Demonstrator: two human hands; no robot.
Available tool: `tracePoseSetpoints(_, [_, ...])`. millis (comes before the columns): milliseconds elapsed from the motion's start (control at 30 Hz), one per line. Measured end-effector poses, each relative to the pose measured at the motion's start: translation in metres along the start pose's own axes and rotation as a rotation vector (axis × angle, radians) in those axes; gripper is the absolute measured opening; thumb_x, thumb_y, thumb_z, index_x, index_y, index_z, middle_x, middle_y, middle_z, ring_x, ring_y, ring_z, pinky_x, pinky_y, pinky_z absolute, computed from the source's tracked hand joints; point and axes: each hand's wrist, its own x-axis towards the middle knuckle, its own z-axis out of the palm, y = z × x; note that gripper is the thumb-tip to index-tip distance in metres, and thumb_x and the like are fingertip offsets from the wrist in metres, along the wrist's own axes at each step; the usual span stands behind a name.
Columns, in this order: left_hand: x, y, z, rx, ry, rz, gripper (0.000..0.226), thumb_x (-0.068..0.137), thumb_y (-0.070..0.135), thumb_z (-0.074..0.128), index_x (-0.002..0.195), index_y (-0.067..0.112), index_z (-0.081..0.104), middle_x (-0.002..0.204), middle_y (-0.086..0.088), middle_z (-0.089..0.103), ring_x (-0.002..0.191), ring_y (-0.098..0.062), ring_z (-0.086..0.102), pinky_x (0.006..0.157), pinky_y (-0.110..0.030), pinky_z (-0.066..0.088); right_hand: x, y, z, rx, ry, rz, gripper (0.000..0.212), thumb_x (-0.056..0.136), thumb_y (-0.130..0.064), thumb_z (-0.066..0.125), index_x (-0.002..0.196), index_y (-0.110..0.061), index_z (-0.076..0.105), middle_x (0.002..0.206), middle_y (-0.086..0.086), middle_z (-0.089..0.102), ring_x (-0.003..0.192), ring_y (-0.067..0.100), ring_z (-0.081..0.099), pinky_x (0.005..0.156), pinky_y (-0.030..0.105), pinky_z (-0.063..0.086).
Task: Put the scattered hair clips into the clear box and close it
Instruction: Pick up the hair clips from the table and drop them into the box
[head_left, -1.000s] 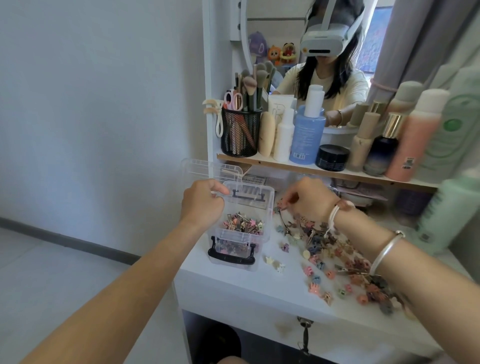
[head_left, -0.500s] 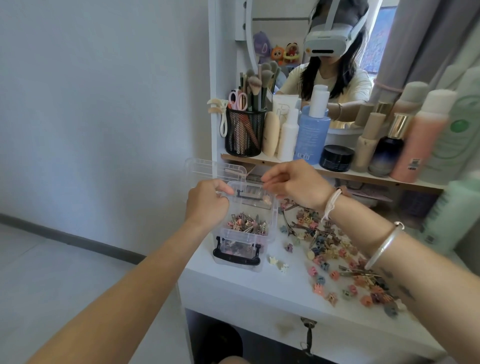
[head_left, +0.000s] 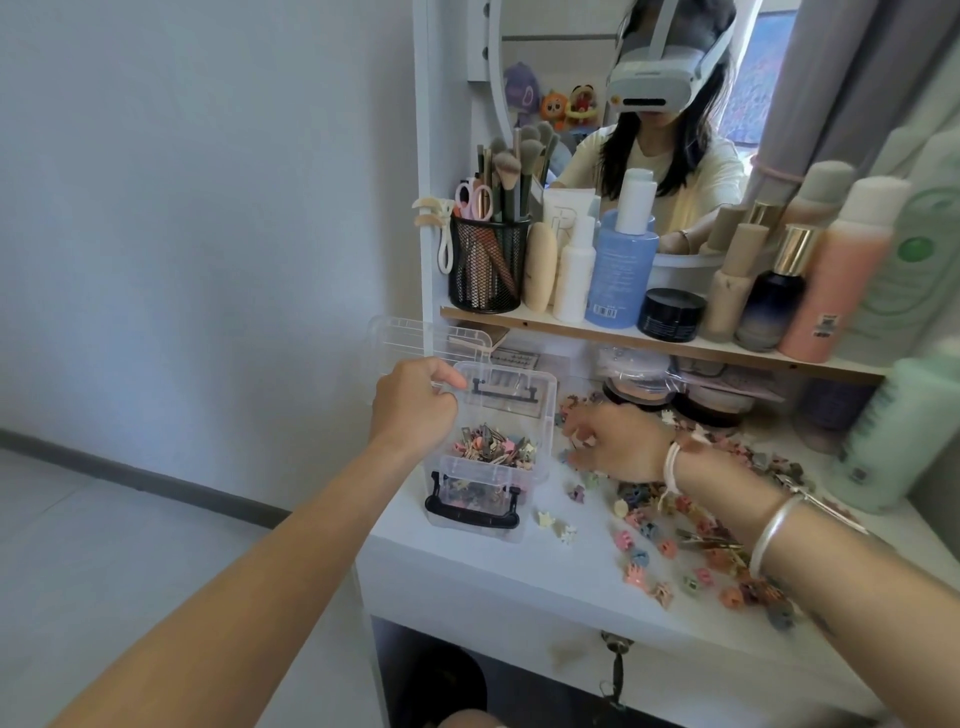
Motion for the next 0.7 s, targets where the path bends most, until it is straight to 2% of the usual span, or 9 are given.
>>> tracePoseSetpoints(67, [0.000,0.000,0.000,0.003,0.000,-0.003,0.028,0.084,-0.005,0.046,0.092,0.014,0.065,0.124,-0.011,0.060,0.106,-0.031,0.061,0.090,-0.035,0.047,0.000,-0.002,0.009,-0.181,-0.036,-0.017,0.039,0.086,-0.030,0.056,0.124,-0.021,0.053,0.126,0.002,0.056,0.116,0.023,0.052,0.091,0.030,0.042])
tracePoseSetpoints(200, [-0.001,0.001,0.000,0.007,-0.003,-0.008,0.028,0.085,-0.005,0.046,0.091,0.014,0.065,0.124,-0.012,0.060,0.107,-0.031,0.061,0.091,-0.036,0.048,0.001,-0.009,0.011,-0.173,0.017,-0.033,0.025,0.084,-0.014,0.058,0.109,-0.019,0.063,0.120,0.001,0.061,0.111,0.021,0.056,0.089,0.029,0.045])
tracePoseSetpoints(300, [-0.001,0.001,0.000,0.002,0.005,-0.005,0.029,0.083,-0.005,0.046,0.083,0.018,0.062,0.119,-0.014,0.063,0.104,-0.032,0.062,0.088,-0.035,0.049,0.001,-0.011,0.012,-0.150,0.046,-0.041,0.029,0.084,0.001,0.048,0.102,-0.011,0.067,0.117,0.006,0.064,0.109,0.022,0.057,0.087,0.028,0.046])
tracePoseSetpoints(400, [-0.002,0.002,-0.001,-0.002,0.002,-0.009,0.028,0.083,-0.006,0.046,0.086,0.016,0.063,0.120,-0.014,0.062,0.106,-0.032,0.062,0.090,-0.037,0.048,0.001,-0.010,0.015,-0.140,0.092,-0.009,0.033,0.084,0.005,0.042,0.101,-0.008,0.068,0.115,0.008,0.064,0.108,0.024,0.058,0.087,0.028,0.049])
tracePoseSetpoints(500, [-0.003,0.002,-0.001,-0.004,0.000,-0.011,0.028,0.084,-0.006,0.046,0.091,0.013,0.065,0.121,-0.014,0.061,0.107,-0.032,0.061,0.091,-0.038,0.048,0.001,-0.008,0.010,-0.054,0.136,0.057,0.034,0.085,0.007,0.043,0.101,-0.007,0.069,0.115,0.009,0.065,0.107,0.025,0.060,0.090,0.029,0.051])
tracePoseSetpoints(600, [-0.002,0.001,-0.001,-0.006,0.001,-0.007,0.028,0.084,-0.007,0.046,0.093,0.011,0.066,0.121,-0.014,0.061,0.107,-0.032,0.061,0.092,-0.039,0.048,-0.004,-0.006,-0.011,0.090,0.265,0.114,0.030,0.084,0.004,0.049,0.100,-0.008,0.071,0.111,0.007,0.068,0.105,0.022,0.061,0.091,0.026,0.048])
tracePoseSetpoints(700, [-0.002,0.001,-0.001,-0.003,-0.003,-0.011,0.028,0.084,-0.006,0.046,0.094,0.012,0.066,0.121,-0.014,0.062,0.107,-0.032,0.061,0.092,-0.038,0.048,-0.010,-0.008,-0.039,0.264,0.426,0.161,0.026,0.081,0.003,0.055,0.093,-0.011,0.073,0.095,0.007,0.069,0.094,0.019,0.061,0.086,0.022,0.044])
